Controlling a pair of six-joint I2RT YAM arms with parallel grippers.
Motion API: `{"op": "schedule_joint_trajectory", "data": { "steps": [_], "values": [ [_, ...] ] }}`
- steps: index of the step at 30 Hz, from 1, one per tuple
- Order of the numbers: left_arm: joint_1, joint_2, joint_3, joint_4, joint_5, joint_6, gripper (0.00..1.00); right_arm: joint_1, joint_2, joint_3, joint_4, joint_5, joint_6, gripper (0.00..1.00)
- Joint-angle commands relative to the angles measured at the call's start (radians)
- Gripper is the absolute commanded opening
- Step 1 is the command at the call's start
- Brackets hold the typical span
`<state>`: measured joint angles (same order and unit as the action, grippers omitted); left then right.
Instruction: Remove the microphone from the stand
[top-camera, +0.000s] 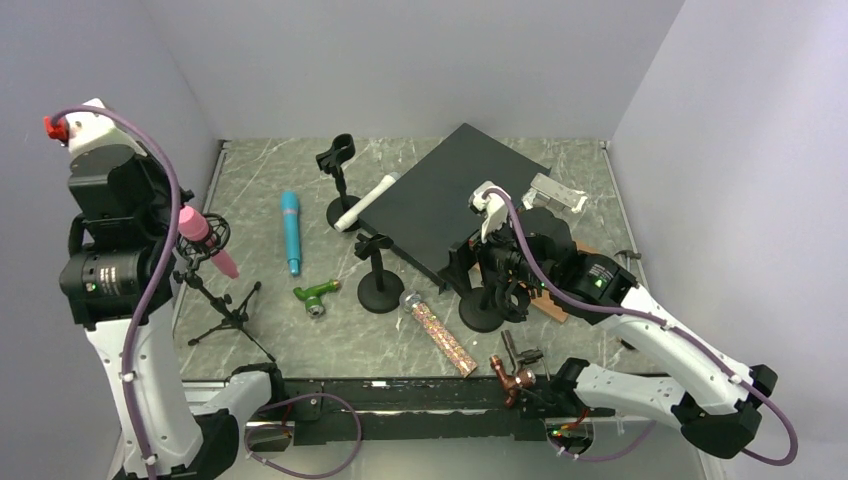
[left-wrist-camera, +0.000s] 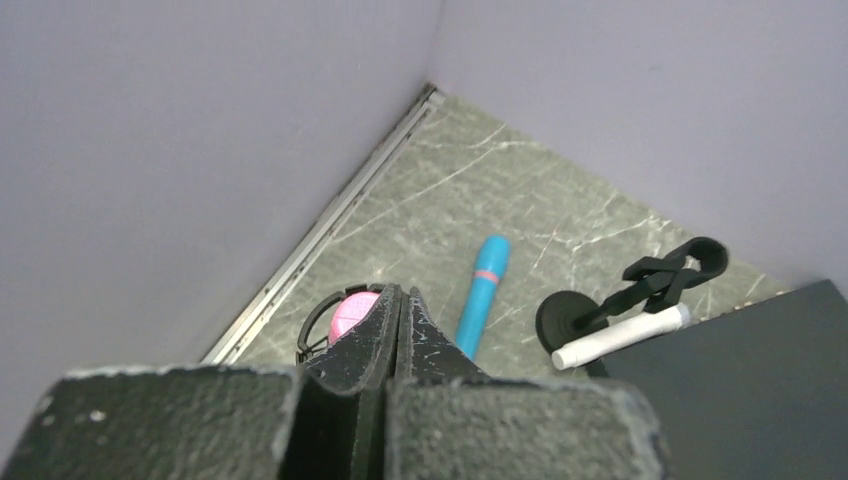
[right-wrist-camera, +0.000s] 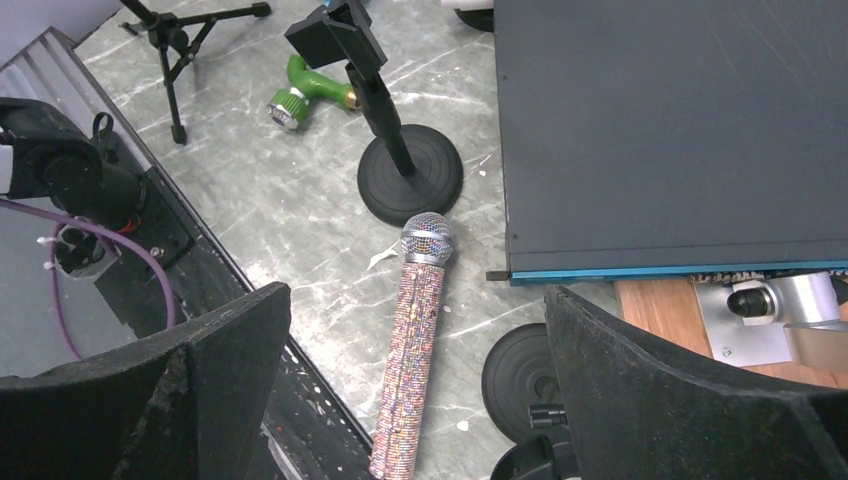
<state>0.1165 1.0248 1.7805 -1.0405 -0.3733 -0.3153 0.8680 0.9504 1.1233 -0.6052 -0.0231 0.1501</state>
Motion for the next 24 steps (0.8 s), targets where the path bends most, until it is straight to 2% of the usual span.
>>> {"op": "schedule_joint_trajectory", "data": {
  "steps": [1,4,8,9,12,21,24],
  "values": [
    [0.004,0.019,0.121,-0.051,0.036,0.045,0.01,-0.002,0.012,0.058,0.009,0.021,-0.013,1.00],
    [0.005,0.004,0.081,-0.085,0.027,-0.008,0.34,-0.003,0.015,0.060,0.011,0.021,-0.008,1.00],
    [0.005,-0.070,-0.103,-0.003,0.005,-0.037,0.94,-0.002,0.015,0.062,0.017,0.021,-0.006,1.00],
    [0.006,-0.065,-0.122,-0.008,-0.001,-0.039,0.99,-0.003,0.016,0.067,0.013,0.021,-0.006,1.00],
    [0.015,-0.026,-0.164,-0.023,0.001,-0.038,0.99,-0.003,0.011,0.067,0.015,0.021,-0.008,1.00],
    [0.104,-0.028,-0.375,0.070,0.015,-0.113,0.99,-0.003,-0.013,0.057,0.011,0.060,-0.022,1.00],
    [0.109,-0.050,-0.432,0.120,0.004,-0.119,0.91,-0.004,-0.016,0.052,0.012,0.070,-0.028,1.00]
  ]
}}
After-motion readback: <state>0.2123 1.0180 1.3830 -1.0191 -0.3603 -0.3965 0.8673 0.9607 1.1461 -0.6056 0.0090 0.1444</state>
